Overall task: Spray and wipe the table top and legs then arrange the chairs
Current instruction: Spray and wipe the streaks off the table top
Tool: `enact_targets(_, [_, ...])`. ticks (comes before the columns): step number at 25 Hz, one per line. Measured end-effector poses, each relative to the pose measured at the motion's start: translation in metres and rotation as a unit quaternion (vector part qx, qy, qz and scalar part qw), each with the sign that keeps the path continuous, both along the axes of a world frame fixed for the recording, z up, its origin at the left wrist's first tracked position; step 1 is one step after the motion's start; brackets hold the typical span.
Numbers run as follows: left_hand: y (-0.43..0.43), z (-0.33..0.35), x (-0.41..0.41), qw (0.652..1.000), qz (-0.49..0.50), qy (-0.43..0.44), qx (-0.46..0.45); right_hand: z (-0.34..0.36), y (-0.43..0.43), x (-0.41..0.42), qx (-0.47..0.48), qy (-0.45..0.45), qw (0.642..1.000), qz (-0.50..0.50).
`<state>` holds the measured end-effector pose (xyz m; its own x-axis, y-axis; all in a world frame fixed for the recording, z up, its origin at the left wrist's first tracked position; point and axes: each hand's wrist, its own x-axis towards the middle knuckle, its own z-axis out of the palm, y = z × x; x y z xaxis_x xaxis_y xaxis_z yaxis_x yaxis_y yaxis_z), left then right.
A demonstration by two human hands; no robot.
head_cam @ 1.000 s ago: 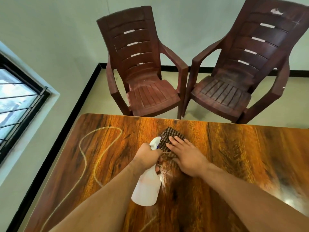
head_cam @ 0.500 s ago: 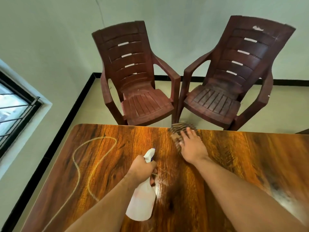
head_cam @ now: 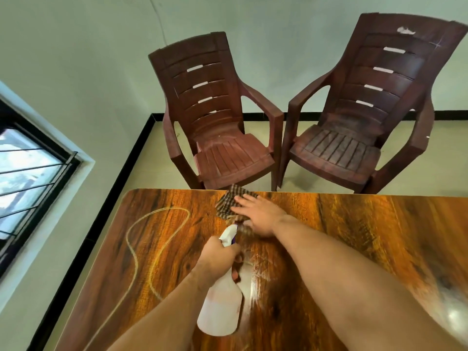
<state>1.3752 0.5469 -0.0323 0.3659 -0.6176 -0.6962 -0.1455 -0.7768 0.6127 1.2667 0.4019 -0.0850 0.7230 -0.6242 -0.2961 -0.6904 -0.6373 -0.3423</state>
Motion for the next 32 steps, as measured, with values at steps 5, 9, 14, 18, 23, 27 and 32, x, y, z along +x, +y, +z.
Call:
enact_targets(5, [0.019,0.011,0.011,0.999,-0.034,0.015,0.013,0.003,0.025,-0.033,-0.039,0.004,0.996,-0.074])
enact_targets(9, [0.041,0.017,0.012,0.996,-0.076,0.046,0.031,0.011,0.049,-0.064,-0.090,0.046,0.980,-0.169])
enact_targets(14, [0.061,0.023,0.023,0.995,-0.079,0.037,0.042,0.007,0.081,-0.054,-0.086,0.023,0.992,-0.095])
enact_targets(18, [0.069,0.028,0.033,0.996,-0.080,0.027,0.039,0.002,0.125,-0.021,-0.014,-0.026,0.997,0.067])
enact_targets(23, [0.080,0.027,0.045,0.995,-0.087,0.028,0.035,0.010,0.106,-0.002,-0.037,0.047,0.984,-0.165])
enact_targets(27, [0.095,0.024,0.048,0.993,-0.098,0.060,0.026,0.013,0.154,-0.023,0.001,-0.014,0.995,0.102])
enact_targets(32, [0.113,0.016,0.043,0.990,-0.116,0.076,0.021,0.007,0.150,-0.033,-0.047,0.030,0.988,-0.147])
